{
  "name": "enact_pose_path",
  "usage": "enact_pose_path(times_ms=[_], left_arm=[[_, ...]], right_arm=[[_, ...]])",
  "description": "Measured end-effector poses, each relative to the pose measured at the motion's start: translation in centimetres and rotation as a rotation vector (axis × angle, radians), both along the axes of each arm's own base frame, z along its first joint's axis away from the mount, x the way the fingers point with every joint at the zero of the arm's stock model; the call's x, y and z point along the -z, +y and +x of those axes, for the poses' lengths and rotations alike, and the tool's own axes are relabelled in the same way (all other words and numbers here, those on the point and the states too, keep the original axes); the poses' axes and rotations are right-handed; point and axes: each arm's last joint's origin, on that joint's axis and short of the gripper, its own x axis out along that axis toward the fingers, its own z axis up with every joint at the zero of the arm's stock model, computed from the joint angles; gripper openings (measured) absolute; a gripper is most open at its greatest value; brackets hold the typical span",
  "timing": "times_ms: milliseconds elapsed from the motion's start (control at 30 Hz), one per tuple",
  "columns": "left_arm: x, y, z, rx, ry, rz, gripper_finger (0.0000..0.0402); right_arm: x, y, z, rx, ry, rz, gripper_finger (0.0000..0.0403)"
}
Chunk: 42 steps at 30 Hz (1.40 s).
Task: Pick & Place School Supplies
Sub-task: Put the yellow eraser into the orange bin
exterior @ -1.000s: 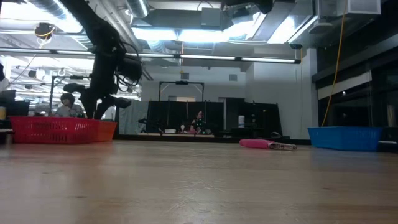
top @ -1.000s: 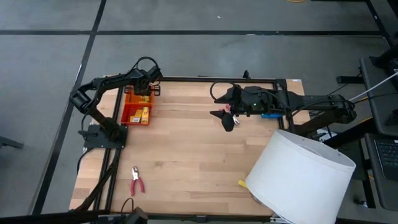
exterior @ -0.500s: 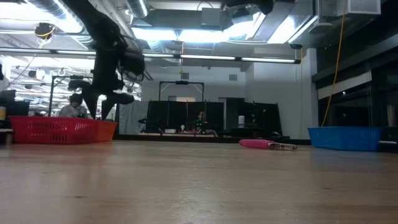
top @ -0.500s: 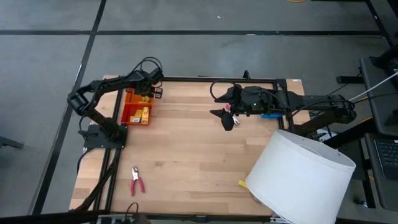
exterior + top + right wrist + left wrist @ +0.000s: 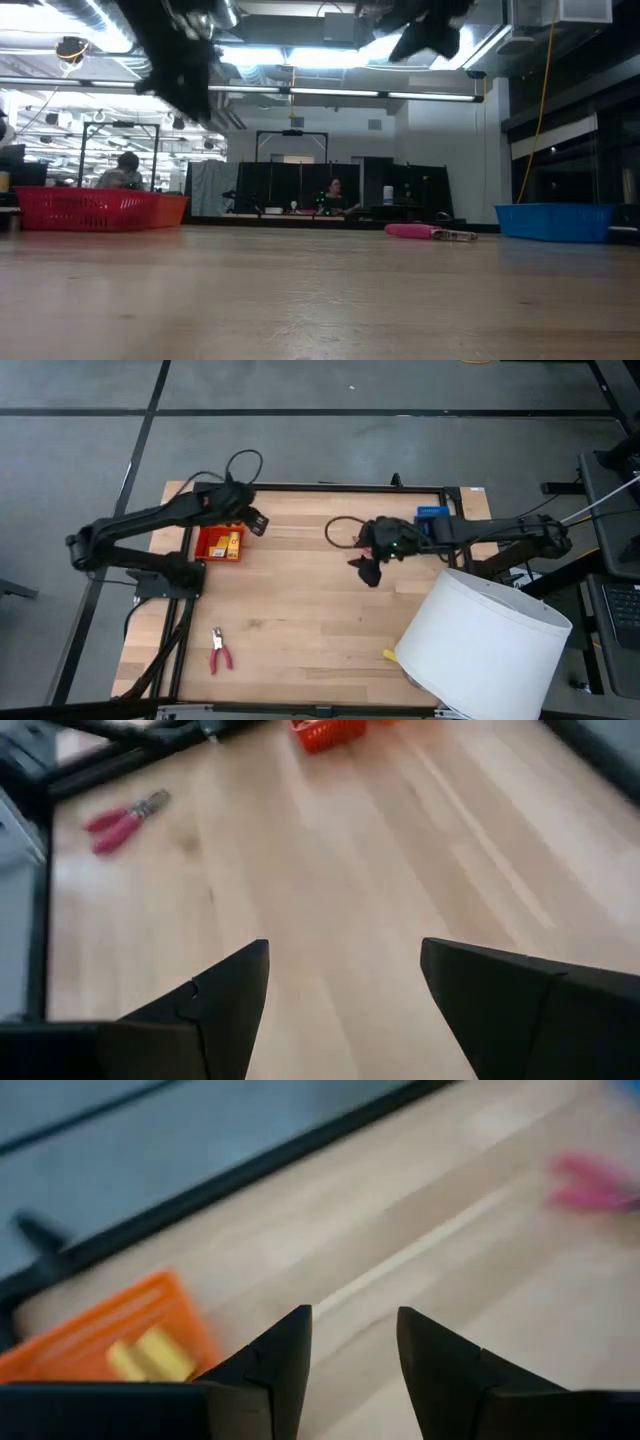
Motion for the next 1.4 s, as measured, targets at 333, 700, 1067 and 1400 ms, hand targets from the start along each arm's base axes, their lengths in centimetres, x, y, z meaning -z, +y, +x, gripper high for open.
enact_pose_path(times_ms=[333, 700, 1067, 1400], left_arm=[[-4.8, -4.3, -2.5, 0.127, -0.356, 0.138, 0.0143], [-5.1, -6.1, -2.6, 0.211, -0.408, 0.104, 0.0143], [-5.4, -7.3, -2.3, 0.277, -0.431, 0.120, 0.0143], [-5.4, -7.8, -2.3, 0.312, -0.435, 0.122, 0.0143]], right_arm=[[5.6, -3.2, 5.4, -0.035, 0.184, 0.219, 0.0220], [10.9, -8.8, 9.0, 0.082, 0.773, 0.424, 0.0230], [11.8, -3.1, 7.8, -0.080, 1.120, 0.485, 0.0229], [13.5, 2.5, 7.9, -0.171, 1.248, 0.662, 0.0229]])
